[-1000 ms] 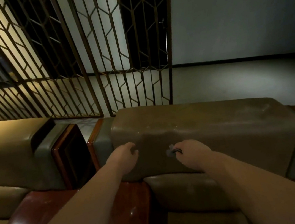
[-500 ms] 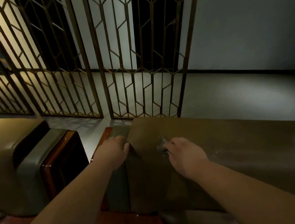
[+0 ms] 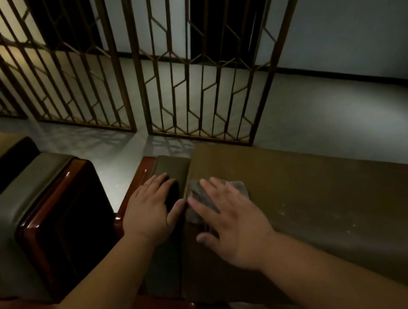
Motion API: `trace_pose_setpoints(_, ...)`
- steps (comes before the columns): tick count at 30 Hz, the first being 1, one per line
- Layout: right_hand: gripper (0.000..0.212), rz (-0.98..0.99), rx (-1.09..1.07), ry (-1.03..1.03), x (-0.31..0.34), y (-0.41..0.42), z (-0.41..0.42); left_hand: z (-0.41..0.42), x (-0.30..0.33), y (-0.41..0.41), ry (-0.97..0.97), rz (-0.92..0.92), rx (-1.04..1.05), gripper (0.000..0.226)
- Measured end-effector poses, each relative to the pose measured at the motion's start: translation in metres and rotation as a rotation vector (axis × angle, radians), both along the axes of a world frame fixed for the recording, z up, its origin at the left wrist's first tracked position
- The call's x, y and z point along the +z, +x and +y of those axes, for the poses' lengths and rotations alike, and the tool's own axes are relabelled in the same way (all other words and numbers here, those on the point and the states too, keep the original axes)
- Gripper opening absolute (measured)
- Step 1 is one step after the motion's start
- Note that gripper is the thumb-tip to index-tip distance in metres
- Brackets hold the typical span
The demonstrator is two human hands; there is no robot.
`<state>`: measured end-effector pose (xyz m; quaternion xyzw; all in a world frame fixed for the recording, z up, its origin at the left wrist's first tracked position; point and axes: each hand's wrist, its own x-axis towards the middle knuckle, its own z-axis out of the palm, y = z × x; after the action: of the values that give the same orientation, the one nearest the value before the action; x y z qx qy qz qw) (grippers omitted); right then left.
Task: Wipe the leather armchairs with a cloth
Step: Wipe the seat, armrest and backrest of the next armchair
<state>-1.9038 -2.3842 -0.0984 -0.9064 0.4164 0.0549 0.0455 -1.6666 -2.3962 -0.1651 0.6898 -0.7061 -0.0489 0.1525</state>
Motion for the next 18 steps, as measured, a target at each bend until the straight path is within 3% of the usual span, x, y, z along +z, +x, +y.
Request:
trace_pose_setpoints(5, 0.068, -0.046, -0.185, 0.041, 0.021, 0.024, -0.057, 0.003, -0.001, 0.002, 0.001, 0.029, 0.004, 0.091)
trace_pose_setpoints(11, 0.073, -0.005, -0.023, 0.069, 0.014, 0.015, 0.008, -0.002, -0.007, 0.006, -0.018, 0.082, 0.045, 0.07)
trace_pose_setpoints(18, 0.058, -0.06, -0.166, 0.051, 0.025, 0.035, -0.08, -0.004, -0.005, 0.001, -0.003, 0.015, 0.088, 0.062)
